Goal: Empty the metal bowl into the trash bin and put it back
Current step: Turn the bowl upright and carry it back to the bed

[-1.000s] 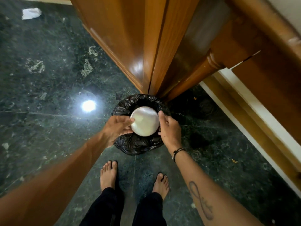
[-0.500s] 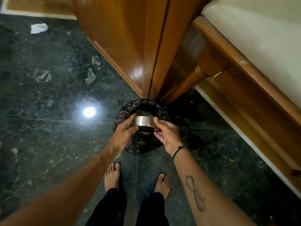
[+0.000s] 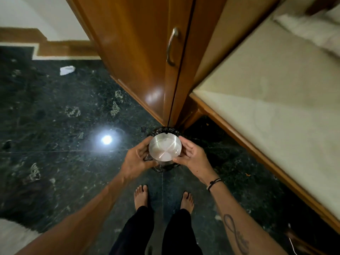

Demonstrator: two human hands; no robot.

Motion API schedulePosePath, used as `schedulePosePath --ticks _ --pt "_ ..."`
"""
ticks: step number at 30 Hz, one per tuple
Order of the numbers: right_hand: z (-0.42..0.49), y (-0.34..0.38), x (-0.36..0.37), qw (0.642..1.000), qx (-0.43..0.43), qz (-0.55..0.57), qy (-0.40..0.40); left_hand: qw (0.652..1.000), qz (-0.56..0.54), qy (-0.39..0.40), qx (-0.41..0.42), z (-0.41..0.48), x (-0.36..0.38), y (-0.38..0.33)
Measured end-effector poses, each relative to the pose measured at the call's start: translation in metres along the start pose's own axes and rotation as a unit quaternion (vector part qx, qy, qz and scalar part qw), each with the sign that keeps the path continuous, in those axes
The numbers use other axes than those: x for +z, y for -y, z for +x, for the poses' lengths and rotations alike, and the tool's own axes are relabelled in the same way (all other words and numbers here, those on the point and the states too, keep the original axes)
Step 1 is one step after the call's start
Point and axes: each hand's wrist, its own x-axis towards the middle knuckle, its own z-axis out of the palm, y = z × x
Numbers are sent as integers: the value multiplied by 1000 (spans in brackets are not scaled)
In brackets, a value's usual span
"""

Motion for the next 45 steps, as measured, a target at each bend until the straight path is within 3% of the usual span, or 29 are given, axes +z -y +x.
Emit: schedulePosePath --ticks 5,12,20,30,37,45 --pt "-62 93 1 996 -50 -77 -17 991 86 14 104 -42 -23 -100" --pt "-128 180 -36 986 -119 -79 -87 964 157 36 213 -67 -10 -223" --pt "-138 217 -175 968 -164 -91 -166 958 170 69 219 -22 115 -326" --pt "-92 204 -340 963 -160 -149 -156 984 113 36 131 56 257 -360" --pt "-62 194 -361 958 -139 -198 -155 983 160 20 85 100 273 -342" --pt "-42 187 -354 945 -121 -230 -199 981 170 -4 94 123 277 -333"
